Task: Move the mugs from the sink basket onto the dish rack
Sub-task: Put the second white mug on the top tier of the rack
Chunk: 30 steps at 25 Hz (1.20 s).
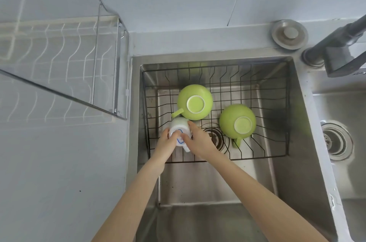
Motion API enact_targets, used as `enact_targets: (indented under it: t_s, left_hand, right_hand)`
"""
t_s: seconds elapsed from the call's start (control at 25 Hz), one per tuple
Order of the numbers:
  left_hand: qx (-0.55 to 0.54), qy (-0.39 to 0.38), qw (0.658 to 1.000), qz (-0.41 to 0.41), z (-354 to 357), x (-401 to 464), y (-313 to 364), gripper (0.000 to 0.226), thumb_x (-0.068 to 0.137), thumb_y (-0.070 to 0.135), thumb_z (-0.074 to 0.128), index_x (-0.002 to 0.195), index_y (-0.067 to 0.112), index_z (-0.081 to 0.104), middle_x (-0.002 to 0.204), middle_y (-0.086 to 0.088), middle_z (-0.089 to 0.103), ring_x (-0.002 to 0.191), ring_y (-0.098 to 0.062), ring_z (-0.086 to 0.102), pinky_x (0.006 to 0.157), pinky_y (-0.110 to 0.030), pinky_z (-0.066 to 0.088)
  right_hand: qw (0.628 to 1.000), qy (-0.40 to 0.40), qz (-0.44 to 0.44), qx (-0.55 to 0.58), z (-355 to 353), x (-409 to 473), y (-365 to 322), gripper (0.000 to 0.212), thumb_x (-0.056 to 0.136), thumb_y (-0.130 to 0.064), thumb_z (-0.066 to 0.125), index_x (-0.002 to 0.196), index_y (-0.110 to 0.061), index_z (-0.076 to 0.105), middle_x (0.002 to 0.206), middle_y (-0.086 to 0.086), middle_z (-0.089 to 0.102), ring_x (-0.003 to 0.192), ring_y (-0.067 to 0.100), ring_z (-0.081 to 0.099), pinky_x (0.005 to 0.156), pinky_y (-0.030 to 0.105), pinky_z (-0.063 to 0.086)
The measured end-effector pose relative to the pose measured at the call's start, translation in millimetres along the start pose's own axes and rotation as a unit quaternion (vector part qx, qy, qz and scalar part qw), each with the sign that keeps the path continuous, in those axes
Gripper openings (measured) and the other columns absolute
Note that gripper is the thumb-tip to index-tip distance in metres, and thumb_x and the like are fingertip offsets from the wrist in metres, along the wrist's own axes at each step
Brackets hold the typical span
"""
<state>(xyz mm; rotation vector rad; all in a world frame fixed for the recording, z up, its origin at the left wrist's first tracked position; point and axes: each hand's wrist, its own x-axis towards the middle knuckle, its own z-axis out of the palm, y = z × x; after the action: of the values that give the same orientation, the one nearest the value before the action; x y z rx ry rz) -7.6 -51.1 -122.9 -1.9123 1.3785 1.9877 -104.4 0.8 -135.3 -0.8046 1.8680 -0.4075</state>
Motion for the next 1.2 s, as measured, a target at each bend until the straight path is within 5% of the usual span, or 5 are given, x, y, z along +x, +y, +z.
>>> enact_targets:
  t_s: [0.36, 0.6, 0.8, 1.04, 1.2]
  left_hand:
    - [0.089, -0.022, 0.994, 0.056, -3.2, -8.6, 0.0, 0.023, 0.087, 0.01, 0.042, 0.106, 0.015, 0.053, 0.082, 0.005, 0.052, 0.07, -0.008, 0.045, 0.061, -0.018, 0.036]
    - [0.144, -0.049, 0.978, 0.141, -6.6, -28.5, -2.7, 0.047, 0.085, 0.003, 0.045, 0.126, 0.025, 0.047, 0.106, 0.006, 0.055, 0.092, -0.014, 0.05, 0.066, -0.011, 0.033]
    - [0.156, -0.002, 0.964, 0.216, -2.2, -46.7, -7.4, 0.064, 0.083, 0.005, 0.057, 0.139, 0.025, 0.032, 0.121, -0.008, 0.044, 0.103, -0.026, 0.064, 0.061, -0.006, 0.048]
    - [0.182, 0.032, 0.934, 0.307, -2.9, -89.3, -5.0, 0.069, 0.074, 0.01, 0.071, 0.134, 0.023, 0.04, 0.114, 0.0, 0.043, 0.107, -0.015, 0.057, 0.098, -0.031, 0.045]
    - [0.156, 0.011, 0.921, 0.356, -6.7, -119.9, -2.7, 0.064, 0.071, 0.008, 0.074, 0.123, 0.032, 0.045, 0.123, 0.004, 0.053, 0.114, -0.019, 0.052, 0.096, -0.032, 0.047]
  right_hand:
    - [0.999, 0.013, 0.014, 0.048, -6.2, -14.0, 2.2, 0.05, 0.097, -0.024, 0.043, 0.143, -0.012, 0.03, 0.131, 0.015, 0.056, 0.121, 0.03, 0.051, 0.098, 0.032, 0.039]
    - [0.996, 0.047, 0.027, 0.075, -18.2, -38.4, -3.2, 0.039, 0.094, -0.026, 0.044, 0.133, -0.019, 0.045, 0.118, 0.012, 0.064, 0.1, 0.024, 0.054, 0.078, 0.023, 0.035]
    - [0.991, 0.085, 0.006, 0.103, -32.7, -69.2, -15.3, 0.036, 0.094, -0.026, 0.047, 0.128, -0.018, 0.051, 0.121, 0.008, 0.064, 0.115, 0.025, 0.054, 0.08, 0.023, 0.035]
    - [0.992, 0.101, -0.045, 0.068, -46.5, -109.4, -17.1, 0.031, 0.093, -0.03, 0.046, 0.113, -0.011, 0.059, 0.101, 0.009, 0.066, 0.097, 0.027, 0.058, 0.073, 0.028, 0.04]
    - [0.992, 0.073, -0.069, 0.076, -61.4, -141.2, -16.0, 0.028, 0.095, -0.034, 0.038, 0.081, -0.021, 0.058, 0.087, 0.005, 0.06, 0.088, 0.023, 0.057, 0.086, 0.035, 0.05]
